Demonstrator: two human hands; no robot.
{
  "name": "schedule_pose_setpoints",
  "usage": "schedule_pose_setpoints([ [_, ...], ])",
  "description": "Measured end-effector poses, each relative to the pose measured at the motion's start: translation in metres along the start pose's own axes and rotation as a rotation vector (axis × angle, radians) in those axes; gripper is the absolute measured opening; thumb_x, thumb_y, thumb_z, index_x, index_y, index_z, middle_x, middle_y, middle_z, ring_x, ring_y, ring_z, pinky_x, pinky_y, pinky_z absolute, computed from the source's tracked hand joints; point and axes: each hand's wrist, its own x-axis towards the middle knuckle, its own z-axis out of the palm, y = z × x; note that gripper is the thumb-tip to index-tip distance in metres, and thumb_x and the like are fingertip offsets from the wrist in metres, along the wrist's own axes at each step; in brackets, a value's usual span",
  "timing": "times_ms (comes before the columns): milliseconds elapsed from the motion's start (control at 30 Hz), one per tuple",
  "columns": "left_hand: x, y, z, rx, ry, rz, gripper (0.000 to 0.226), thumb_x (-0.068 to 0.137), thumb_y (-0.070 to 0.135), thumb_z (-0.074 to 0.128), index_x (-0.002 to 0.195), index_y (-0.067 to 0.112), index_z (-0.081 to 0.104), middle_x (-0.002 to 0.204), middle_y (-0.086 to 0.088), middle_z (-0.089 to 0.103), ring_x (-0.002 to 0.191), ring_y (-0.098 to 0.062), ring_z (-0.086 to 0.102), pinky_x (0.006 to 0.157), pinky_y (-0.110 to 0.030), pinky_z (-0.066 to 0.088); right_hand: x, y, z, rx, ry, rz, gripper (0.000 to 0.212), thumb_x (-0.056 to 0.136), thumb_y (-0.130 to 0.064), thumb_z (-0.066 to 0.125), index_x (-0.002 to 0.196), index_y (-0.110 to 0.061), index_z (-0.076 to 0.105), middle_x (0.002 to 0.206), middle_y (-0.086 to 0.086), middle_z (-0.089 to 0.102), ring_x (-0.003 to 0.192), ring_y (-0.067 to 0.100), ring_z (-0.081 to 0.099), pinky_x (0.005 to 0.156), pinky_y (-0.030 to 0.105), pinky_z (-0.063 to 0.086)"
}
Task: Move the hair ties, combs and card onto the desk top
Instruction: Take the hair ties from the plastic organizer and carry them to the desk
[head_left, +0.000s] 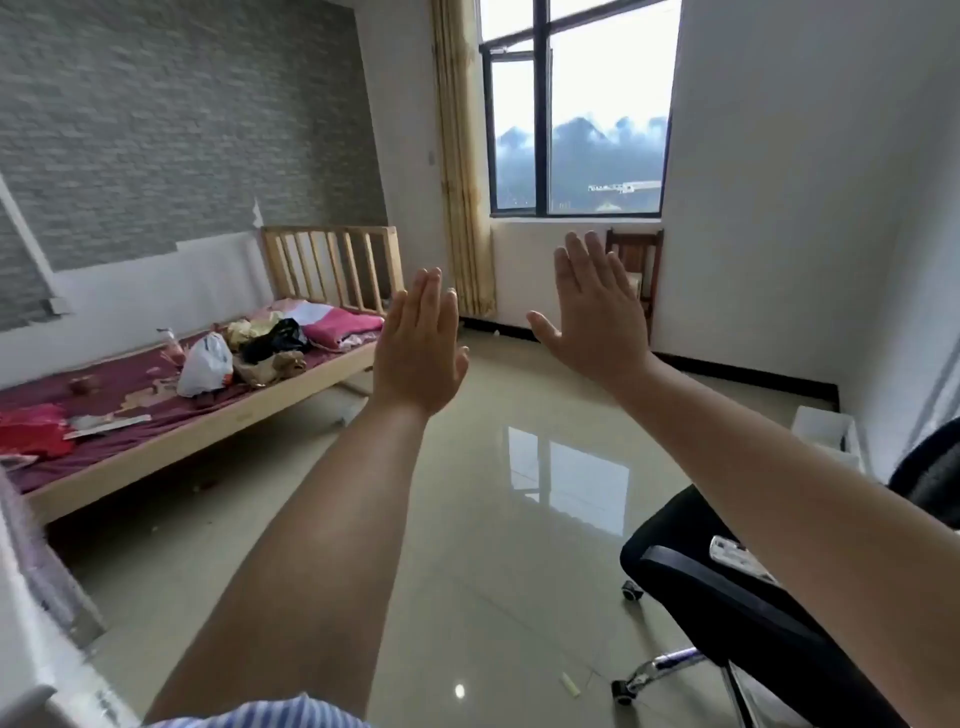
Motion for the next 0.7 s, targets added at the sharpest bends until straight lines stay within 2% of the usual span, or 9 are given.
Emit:
schedule_pose_setpoints([
  [67,0.030,-0.006,0.048,0.003,-0.045,0.013,0.060,0.093,0.025,0.047,0.142,-0.001,0.025,0.154,-0.023,0.020,0.144,-0.035,0.016,0.120,-0.043,0.015,0.023,0.003,0.049,-0.018,-0.039,-0.007,0.071,0.092,-0.039,0.048,0.142,0.004,0.024,0.155,0.020,0.022,0.145,0.032,0.012,0.120,0.042,0.011],
  [133,0.063,-0.021,0.103,0.010,-0.138,0.030,0.060,0.093,0.029,0.048,0.141,0.000,0.029,0.153,-0.023,0.026,0.142,-0.035,0.021,0.118,-0.044,0.019,0.050,0.009,0.108,-0.016,-0.148,0.026,0.070,0.092,-0.039,0.047,0.143,0.003,0.022,0.155,0.019,0.021,0.145,0.030,0.011,0.120,0.041,0.009],
  [333,0.152,-0.057,0.258,-0.001,-0.487,0.123,0.059,0.095,0.037,0.045,0.142,0.004,0.030,0.155,-0.017,0.023,0.144,-0.029,0.018,0.119,-0.041,0.019,0.119,0.032,0.270,-0.017,-0.532,0.212,0.069,0.093,-0.041,0.044,0.144,0.000,0.022,0.158,0.014,0.016,0.147,0.025,0.007,0.121,0.036,0.006],
  [433,0.188,-0.061,0.331,-0.091,-0.627,0.127,0.053,0.094,0.036,0.045,0.136,0.004,0.037,0.148,-0.017,0.036,0.139,-0.028,0.029,0.114,-0.038,0.027,0.138,0.049,0.343,0.007,-0.671,0.277,0.067,0.093,-0.039,0.046,0.142,0.002,0.025,0.154,0.016,0.024,0.145,0.028,0.012,0.120,0.038,0.011],
  [567,0.251,-0.056,0.436,-0.132,-0.777,0.153,0.044,0.094,0.034,0.047,0.127,0.005,0.046,0.135,-0.015,0.047,0.129,-0.029,0.039,0.106,-0.037,0.035,0.175,0.095,0.443,0.033,-0.784,0.334,0.064,0.092,-0.038,0.047,0.140,0.001,0.028,0.152,0.015,0.029,0.145,0.026,0.016,0.120,0.036,0.014],
  [700,0.340,-0.051,0.531,-0.181,-0.815,0.137,0.037,0.094,0.028,0.047,0.122,0.005,0.050,0.131,-0.015,0.050,0.123,-0.030,0.045,0.103,-0.036,0.038,0.237,0.157,0.536,0.057,-0.819,0.335,0.062,0.093,-0.037,0.048,0.138,0.000,0.031,0.151,0.015,0.030,0.144,0.028,0.016,0.119,0.037,0.015],
])
